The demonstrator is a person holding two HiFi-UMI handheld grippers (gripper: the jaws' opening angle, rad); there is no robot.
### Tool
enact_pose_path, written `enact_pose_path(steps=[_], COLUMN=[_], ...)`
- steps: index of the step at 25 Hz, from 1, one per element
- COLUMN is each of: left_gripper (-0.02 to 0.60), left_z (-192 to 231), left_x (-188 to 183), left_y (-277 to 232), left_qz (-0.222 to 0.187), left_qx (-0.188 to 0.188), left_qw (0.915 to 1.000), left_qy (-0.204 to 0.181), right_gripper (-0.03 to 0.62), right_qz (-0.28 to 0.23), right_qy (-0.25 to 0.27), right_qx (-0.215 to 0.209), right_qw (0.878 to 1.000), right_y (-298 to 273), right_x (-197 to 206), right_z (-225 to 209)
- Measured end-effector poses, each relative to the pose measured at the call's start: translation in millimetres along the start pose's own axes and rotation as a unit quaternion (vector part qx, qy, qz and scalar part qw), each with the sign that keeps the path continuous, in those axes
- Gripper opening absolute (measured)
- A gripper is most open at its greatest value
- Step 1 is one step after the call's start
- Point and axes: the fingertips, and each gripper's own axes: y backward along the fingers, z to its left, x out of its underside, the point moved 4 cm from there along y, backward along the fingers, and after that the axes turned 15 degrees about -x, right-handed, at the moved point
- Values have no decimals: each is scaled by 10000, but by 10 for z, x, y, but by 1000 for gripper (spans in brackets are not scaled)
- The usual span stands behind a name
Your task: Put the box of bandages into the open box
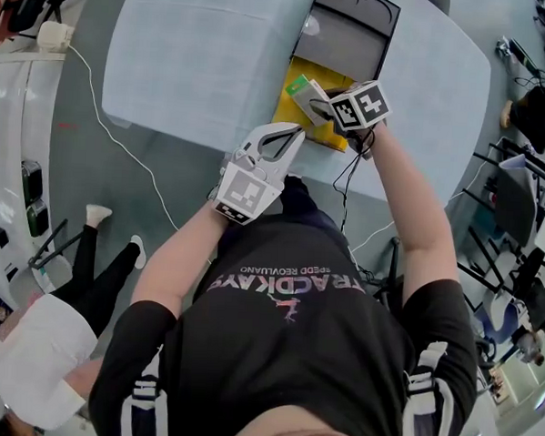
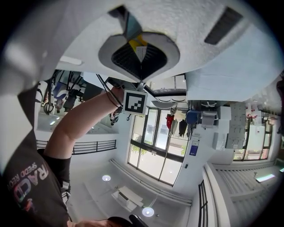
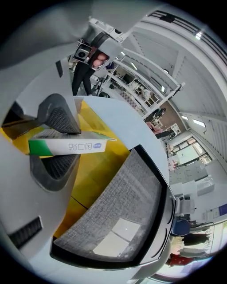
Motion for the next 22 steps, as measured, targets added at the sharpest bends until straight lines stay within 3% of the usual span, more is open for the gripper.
enact_pose_path(steps=[9, 12, 13, 20, 22], left_gripper=[17, 17, 17, 17, 17], left_z=[8, 6, 8, 29, 42], left_x=[68, 77, 82, 113, 110], left_y=[69, 75, 84, 153, 160], left_qz=[64, 106, 120, 165, 172], left_qx=[-15, -9, -10, -27, -32], left_qw=[9999, 9998, 9998, 9996, 9996], left_qy=[128, 152, 164, 208, 212], right_gripper=[169, 176, 144, 138, 99], right_qz=[-180, -86, -24, -180, -322], right_qy=[368, 623, 718, 988, 1059], right_qx=[693, 1146, 1299, 1632, 1763], right_qw=[9968, 9914, 9889, 9815, 9781], right_y=[12, 55, 59, 57, 87], right_x=[-42, -41, -29, -7, -25], right_z=[-23, -76, -92, -79, -77])
